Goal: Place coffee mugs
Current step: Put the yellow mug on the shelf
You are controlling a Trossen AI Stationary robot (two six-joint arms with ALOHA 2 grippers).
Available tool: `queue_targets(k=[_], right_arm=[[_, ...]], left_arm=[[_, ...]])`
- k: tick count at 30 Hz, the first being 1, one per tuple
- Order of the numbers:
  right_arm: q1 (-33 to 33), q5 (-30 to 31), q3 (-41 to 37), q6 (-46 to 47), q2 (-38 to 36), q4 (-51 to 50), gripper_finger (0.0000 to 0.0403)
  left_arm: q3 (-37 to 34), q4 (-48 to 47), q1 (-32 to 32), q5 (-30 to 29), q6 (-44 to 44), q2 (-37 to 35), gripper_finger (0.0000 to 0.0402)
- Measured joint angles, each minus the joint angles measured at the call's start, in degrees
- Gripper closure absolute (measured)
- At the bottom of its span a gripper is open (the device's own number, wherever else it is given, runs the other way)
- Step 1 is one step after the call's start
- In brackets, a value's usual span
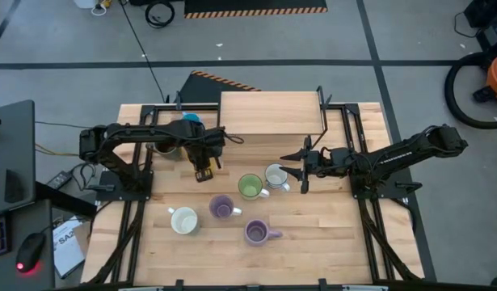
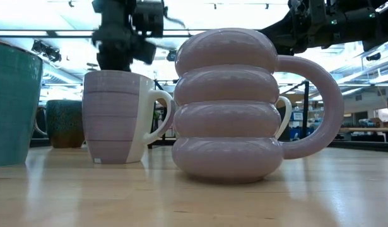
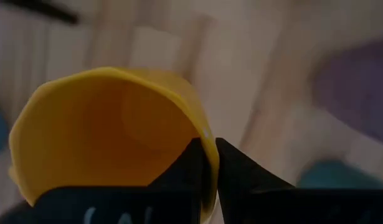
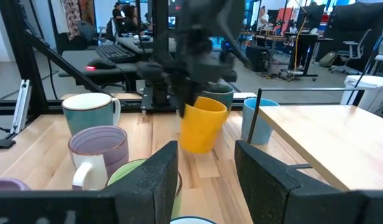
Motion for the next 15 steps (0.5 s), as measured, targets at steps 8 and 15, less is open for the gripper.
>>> queue_targets(k=[8, 15], right_arm=[[0.0, 0.0, 0.0, 0.6, 0.0, 0.0, 0.0238], [0.0, 0.0, 0.0, 2.0, 0.0, -0.1, 0.0238]], left_arm=[[6.2, -7.7, -8.0, 0.1, 19.2, 0.0, 0.0372], [9.5, -8.4, -12.6, -2.0, 29.9, 0.0, 0.0372]])
